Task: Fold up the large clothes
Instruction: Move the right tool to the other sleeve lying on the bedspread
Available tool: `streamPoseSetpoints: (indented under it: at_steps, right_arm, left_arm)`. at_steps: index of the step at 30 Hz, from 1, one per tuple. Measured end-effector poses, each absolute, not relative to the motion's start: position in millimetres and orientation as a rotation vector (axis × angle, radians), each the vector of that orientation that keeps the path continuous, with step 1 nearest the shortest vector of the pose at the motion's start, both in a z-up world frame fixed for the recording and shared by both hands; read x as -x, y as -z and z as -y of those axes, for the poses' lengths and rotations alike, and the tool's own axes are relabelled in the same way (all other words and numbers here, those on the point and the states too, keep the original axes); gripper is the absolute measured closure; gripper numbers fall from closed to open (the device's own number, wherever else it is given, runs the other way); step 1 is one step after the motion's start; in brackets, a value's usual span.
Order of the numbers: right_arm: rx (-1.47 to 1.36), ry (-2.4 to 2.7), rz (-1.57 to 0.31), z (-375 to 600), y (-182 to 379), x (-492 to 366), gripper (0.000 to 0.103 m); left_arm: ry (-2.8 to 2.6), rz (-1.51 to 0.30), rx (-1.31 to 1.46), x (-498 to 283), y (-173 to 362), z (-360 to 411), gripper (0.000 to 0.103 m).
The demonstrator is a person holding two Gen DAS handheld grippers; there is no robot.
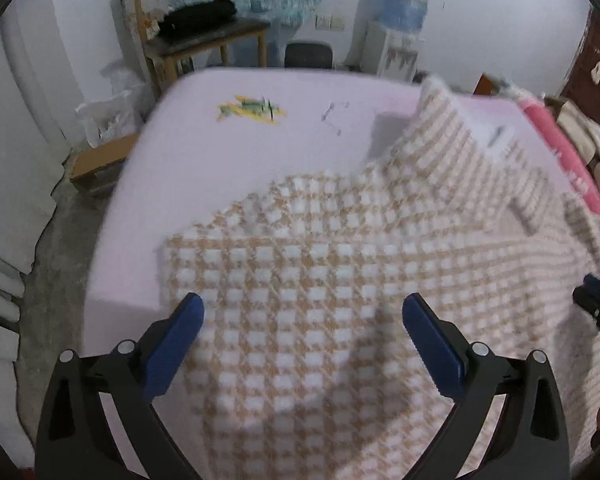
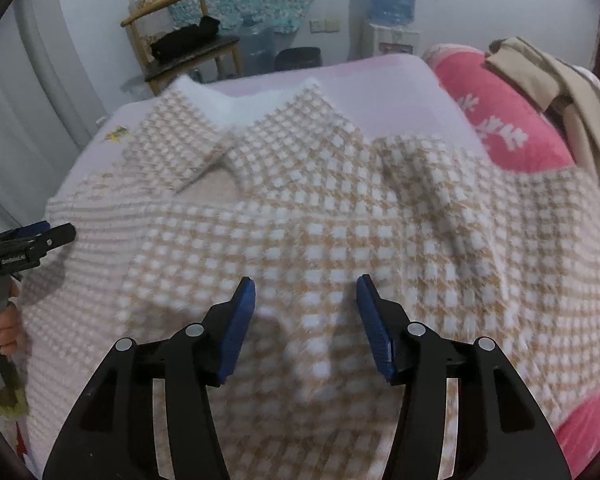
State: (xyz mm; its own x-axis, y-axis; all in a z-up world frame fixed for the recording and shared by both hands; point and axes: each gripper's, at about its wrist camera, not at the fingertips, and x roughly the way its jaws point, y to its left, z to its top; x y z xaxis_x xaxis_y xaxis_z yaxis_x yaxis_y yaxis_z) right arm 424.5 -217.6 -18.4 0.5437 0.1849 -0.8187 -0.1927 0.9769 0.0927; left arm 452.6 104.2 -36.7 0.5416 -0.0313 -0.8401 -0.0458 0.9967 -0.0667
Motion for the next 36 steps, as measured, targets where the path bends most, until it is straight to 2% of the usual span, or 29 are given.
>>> streamPoseSetpoints:
  at_steps: [4,8,13,18,25,30,36]
  right_arm:
    - [0.059,-0.29,-0.939,203,9,-399,0.047]
    - [0.153,-0.267,-0.99,189,34,-395,0.043]
    - [0.088,-0.259,-0.977,204,13,-375,0.042]
    - [0.096,-0.182,-0.991,237,9,-342,0.033]
    - [0.102,-0.116,-1.047,268,33,-320,0.026]
    - [0.195,-0.125,-1.036,252,43,-311,0.01]
    - [0.214,-0.109,-1.026,246,46,-306,0.008]
  left_arm:
    - [0.011,-0.916,0.024,-424,16,-86,0.005]
    - [0.051,-0.902,-0.001,-401,11,-67,0.005]
    - [0.113,-0.873,-0.037,-382,7,-31,0.005]
    - [0.163,-0.914,-0.071,-382,25,3,0.005]
    - [0.155,-0.943,-0.145,-386,56,26,0.005]
    - [0.161,-0.987,-0.053,-391,61,17,0.005]
    - [0.151,-0.989,-0.036,-389,63,15,0.004]
